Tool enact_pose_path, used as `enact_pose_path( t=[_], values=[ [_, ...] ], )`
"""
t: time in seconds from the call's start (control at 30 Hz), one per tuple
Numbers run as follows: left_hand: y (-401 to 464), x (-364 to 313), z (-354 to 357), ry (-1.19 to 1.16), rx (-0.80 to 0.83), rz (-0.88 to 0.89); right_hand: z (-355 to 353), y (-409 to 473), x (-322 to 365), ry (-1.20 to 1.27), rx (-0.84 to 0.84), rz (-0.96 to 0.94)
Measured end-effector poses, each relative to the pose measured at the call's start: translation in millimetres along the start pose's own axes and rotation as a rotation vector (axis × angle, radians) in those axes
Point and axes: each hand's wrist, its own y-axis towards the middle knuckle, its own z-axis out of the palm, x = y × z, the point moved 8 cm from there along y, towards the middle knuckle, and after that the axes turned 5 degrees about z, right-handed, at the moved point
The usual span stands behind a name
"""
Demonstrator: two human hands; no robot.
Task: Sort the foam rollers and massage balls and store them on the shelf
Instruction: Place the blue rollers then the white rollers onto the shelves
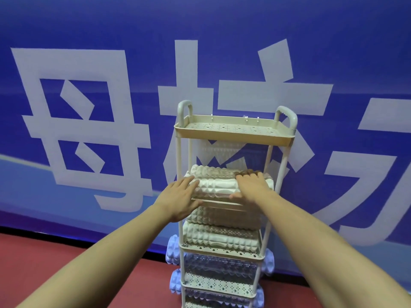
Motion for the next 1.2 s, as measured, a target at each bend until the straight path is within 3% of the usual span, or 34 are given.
enact_pose_path(
  t=[0.33,0.6,0.73,0.93,1.03,1.2],
  values=[
    [1,5,39,-0.138,0.024,-0.112,13,3,13,0.069,0.017,0.14],
    [-13,-3,53,-0.148,0.059,-0.095,15,-13,2,0.108,-0.031,0.029],
    [-20,-10,50,-0.153,0.026,-0.092,8,-33,5,0.149,-0.19,-0.049],
    [-56,-37,48,-0.171,-0.159,-0.086,25,-107,28,0.335,-0.373,-0.191],
    [-90,-62,74,-0.211,-0.163,-0.078,72,-148,44,0.354,-0.298,-0.21],
    [-143,-93,149,-0.249,0.009,-0.114,168,-204,72,0.371,-0.042,-0.166]
  ],
)
